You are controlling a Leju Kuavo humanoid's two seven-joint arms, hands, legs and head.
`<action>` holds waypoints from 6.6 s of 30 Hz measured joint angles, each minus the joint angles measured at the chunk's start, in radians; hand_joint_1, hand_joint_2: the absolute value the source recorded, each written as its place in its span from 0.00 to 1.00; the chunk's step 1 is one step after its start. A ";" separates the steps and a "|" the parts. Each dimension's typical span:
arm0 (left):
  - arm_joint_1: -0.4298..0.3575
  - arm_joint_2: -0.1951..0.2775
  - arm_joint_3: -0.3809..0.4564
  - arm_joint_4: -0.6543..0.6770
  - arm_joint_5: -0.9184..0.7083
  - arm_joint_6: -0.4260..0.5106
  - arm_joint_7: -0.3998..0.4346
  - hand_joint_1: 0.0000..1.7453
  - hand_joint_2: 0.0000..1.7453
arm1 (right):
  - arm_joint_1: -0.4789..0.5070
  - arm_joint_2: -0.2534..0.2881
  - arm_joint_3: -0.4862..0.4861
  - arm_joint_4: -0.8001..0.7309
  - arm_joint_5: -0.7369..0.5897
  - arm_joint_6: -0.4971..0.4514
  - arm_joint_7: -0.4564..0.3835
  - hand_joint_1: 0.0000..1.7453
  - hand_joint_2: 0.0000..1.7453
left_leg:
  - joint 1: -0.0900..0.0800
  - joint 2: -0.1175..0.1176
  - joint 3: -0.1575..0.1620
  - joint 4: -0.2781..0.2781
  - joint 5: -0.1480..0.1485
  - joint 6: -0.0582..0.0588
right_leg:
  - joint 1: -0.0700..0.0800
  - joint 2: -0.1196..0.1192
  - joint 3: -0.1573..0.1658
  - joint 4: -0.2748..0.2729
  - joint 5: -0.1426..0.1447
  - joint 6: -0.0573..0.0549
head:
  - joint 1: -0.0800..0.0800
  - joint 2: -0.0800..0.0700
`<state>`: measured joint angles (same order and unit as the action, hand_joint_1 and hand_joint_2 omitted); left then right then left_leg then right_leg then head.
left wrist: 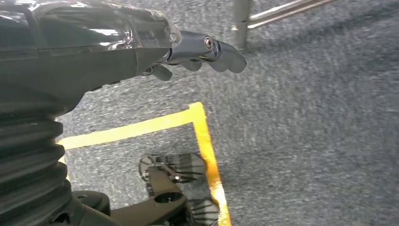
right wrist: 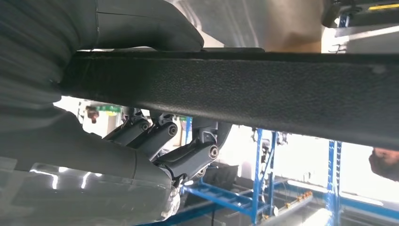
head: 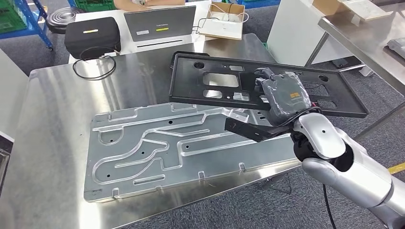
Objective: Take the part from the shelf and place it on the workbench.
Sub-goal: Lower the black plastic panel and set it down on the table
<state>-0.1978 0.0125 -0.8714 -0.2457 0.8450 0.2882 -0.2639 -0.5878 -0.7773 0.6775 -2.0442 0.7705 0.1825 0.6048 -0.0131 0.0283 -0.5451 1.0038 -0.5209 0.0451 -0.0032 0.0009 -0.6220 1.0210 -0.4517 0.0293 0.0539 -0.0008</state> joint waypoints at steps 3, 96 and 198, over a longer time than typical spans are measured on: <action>-0.002 -0.002 0.000 0.000 0.000 -0.001 0.001 0.00 1.00 | -0.009 0.014 0.017 0.013 0.002 -0.001 -0.001 1.00 1.00 | -0.003 0.011 0.006 0.008 -0.009 -0.017 | 0.005 0.000 0.018 -0.032 -0.003 -0.021 | 0.000 0.000; 0.008 -0.016 -0.001 0.002 0.002 -0.020 -0.108 0.00 1.00 | 0.295 -0.045 -0.168 0.141 -0.033 0.071 0.053 1.00 1.00 | -0.005 -0.018 -0.042 0.008 0.025 0.009 | 0.010 0.003 0.047 -0.045 -0.019 -0.007 | -0.003 0.000; 0.016 -0.034 0.003 0.003 0.059 0.048 -0.053 0.00 0.00 | 0.009 -0.013 -0.052 -0.192 0.540 0.217 0.052 0.00 0.00 | -0.009 -0.017 -0.014 -0.004 0.020 0.023 | -0.002 0.006 -0.002 0.044 -0.021 0.005 | 0.005 0.000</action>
<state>-0.1822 -0.0219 -0.8683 -0.2430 0.9038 0.3363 -0.3166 -0.5792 -0.7898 0.6260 -2.2366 1.3103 0.3996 0.6566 -0.0225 0.0111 -0.5591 0.9996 -0.5007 0.0678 -0.0056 0.0069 -0.6240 1.0650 -0.4728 0.0346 0.0593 -0.0008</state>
